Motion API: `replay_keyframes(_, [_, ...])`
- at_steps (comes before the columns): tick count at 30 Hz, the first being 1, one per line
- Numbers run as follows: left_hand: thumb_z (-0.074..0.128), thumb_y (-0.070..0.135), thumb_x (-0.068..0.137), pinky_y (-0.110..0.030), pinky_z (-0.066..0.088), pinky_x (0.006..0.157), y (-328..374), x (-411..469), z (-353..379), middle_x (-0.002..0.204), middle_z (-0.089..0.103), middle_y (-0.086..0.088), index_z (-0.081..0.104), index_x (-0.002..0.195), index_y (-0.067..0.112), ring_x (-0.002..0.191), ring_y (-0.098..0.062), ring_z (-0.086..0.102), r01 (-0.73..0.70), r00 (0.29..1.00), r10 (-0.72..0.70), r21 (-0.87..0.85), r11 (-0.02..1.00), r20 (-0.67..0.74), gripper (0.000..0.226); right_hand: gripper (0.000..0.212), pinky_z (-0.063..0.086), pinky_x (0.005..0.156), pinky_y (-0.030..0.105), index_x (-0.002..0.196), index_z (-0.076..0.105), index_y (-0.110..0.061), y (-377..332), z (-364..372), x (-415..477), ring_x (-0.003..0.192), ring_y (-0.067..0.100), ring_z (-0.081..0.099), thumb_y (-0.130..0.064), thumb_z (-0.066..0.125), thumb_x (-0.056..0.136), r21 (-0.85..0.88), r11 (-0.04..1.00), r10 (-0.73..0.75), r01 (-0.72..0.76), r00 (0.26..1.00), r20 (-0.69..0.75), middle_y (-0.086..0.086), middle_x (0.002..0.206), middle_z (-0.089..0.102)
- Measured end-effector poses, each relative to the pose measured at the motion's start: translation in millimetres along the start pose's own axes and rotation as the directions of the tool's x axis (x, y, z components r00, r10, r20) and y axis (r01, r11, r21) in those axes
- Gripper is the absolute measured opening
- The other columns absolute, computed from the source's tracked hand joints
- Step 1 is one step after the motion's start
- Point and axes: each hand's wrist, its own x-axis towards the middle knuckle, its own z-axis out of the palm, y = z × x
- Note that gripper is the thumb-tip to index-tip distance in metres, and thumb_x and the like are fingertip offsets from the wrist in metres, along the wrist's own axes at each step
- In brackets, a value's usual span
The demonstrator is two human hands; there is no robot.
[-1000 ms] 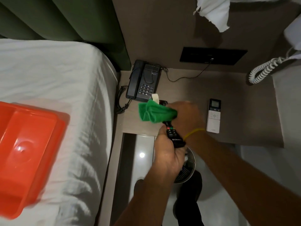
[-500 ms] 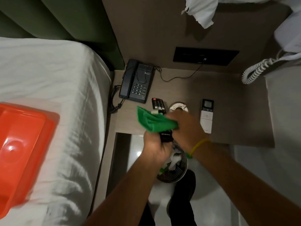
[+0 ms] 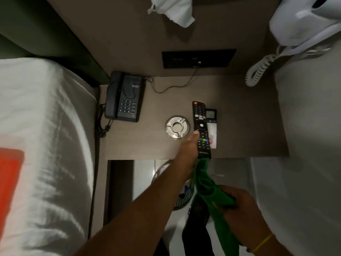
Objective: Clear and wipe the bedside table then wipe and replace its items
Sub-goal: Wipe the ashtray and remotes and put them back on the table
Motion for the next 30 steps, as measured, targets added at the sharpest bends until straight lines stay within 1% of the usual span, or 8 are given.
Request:
replay_keyframes(4, [0.039, 0.033, 0.115, -0.036, 0.058, 0.072, -14.2, 44.6, 54.7, 0.109, 0.075, -0.008, 0.058, 0.140, 0.020, 0.087, -0.019, 0.069, 0.017, 0.996, -0.028, 0.135, 0.991, 0.082, 0.033, 0.060, 0.058, 0.075, 0.037, 0.067, 0.070, -0.063, 28.1, -20.6, 6.0, 0.077, 0.011, 0.070, -0.006, 0.074, 0.084, 0.086, 0.992, 0.100, -0.097, 0.995, -0.030, -0.023, 0.071, 0.075])
replay_keyframes(10, [0.044, 0.029, 0.114, -0.056, 0.054, 0.109, -34.9, 101.8, 104.2, 0.134, 0.068, -0.016, 0.055, 0.147, 0.017, 0.122, -0.033, 0.068, 0.108, 0.992, -0.121, 0.265, 0.958, 0.035, 0.036, 0.038, 0.061, 0.078, 0.041, 0.076, 0.077, -0.046, 65.3, -45.9, 19.6, 0.082, 0.022, 0.074, -0.010, 0.076, 0.085, 0.222, 0.952, 0.218, -0.212, 0.976, -0.006, -0.004, 0.076, 0.079])
replay_keyframes(15, [0.049, 0.024, 0.112, -0.039, 0.061, 0.088, -48.9, 128.2, 121.0, 0.114, 0.066, -0.006, 0.057, 0.144, 0.016, 0.106, -0.023, 0.067, 0.018, 1.000, -0.020, 0.386, 0.922, 0.001, 0.034, 0.022, 0.052, 0.054, 0.008, 0.087, 0.075, -0.024, 81.5, -65.0, 26.5, 0.071, 0.000, 0.074, -0.003, 0.071, 0.087, 0.463, 0.853, 0.270, -0.239, 0.963, -0.001, -0.018, 0.068, 0.077])
replay_keyframes(17, [0.057, 0.025, 0.109, -0.027, 0.056, 0.069, -50.9, 130.2, 121.8, 0.115, 0.066, -0.005, 0.061, 0.138, 0.014, 0.097, -0.019, 0.066, -0.054, 0.997, 0.073, 0.592, 0.804, -0.009, 0.031, 0.016, 0.052, 0.052, 0.008, 0.101, 0.073, -0.012, 87.0, -67.6, 28.7, 0.065, -0.004, 0.072, -0.006, 0.072, 0.086, 0.546, 0.798, 0.303, -0.257, 0.953, 0.006, -0.019, 0.067, 0.076])
replay_keyframes(21, [0.068, 0.025, 0.103, -0.041, 0.061, 0.096, -46.3, 128.3, 112.9, 0.128, 0.072, -0.015, 0.066, 0.131, 0.008, 0.116, -0.030, 0.071, -0.102, 0.982, 0.188, 0.811, 0.576, -0.011, 0.033, 0.043, 0.060, 0.055, 0.021, 0.106, 0.073, -0.013, 86.5, -65.1, 37.8, 0.068, 0.009, 0.076, -0.031, 0.087, 0.070, 0.646, 0.712, 0.352, -0.276, 0.936, 0.013, -0.009, 0.075, 0.080])
replay_keyframes(26, [0.063, 0.030, 0.105, -0.037, 0.055, 0.089, -31.5, 105.6, 100.6, 0.122, 0.072, -0.012, 0.068, 0.121, 0.010, 0.113, -0.029, 0.070, -0.158, 0.951, 0.299, 0.958, 0.238, 0.083, 0.026, 0.071, 0.060, 0.084, 0.047, 0.116, 0.071, -0.015, 67.8, -65.7, 53.3, 0.090, 0.030, 0.077, -0.039, 0.094, 0.053, 0.637, 0.727, 0.301, -0.258, 0.953, 0.043, 0.006, 0.099, 0.081])
replay_keyframes(28, [0.054, 0.050, 0.107, -0.038, 0.055, 0.089, -20.2, 92.2, 88.2, 0.111, 0.073, -0.012, 0.071, 0.108, 0.012, 0.109, -0.031, 0.071, -0.195, 0.949, 0.296, 0.940, 0.281, 0.108, 0.041, 0.065, 0.059, 0.088, 0.053, 0.122, 0.068, -0.012, 51.5, -64.3, 59.2, 0.095, 0.033, 0.076, -0.021, 0.091, 0.062, 0.630, 0.735, 0.268, -0.251, 0.961, 0.070, 0.012, 0.107, 0.078])
replay_keyframes(30, [0.042, 0.069, 0.104, -0.042, 0.056, 0.099, -4.4, 72.9, 71.0, 0.107, 0.073, -0.009, 0.070, 0.094, 0.021, 0.111, -0.031, 0.071, -0.216, 0.976, 0.113, 0.829, 0.515, 0.184, 0.056, 0.055, 0.057, 0.091, 0.058, 0.126, 0.064, -0.009, 36.6, -60.7, 66.7, 0.098, 0.036, 0.075, 0.004, 0.078, 0.074, 0.627, 0.732, 0.244, -0.268, 0.962, 0.127, 0.017, 0.112, 0.076])
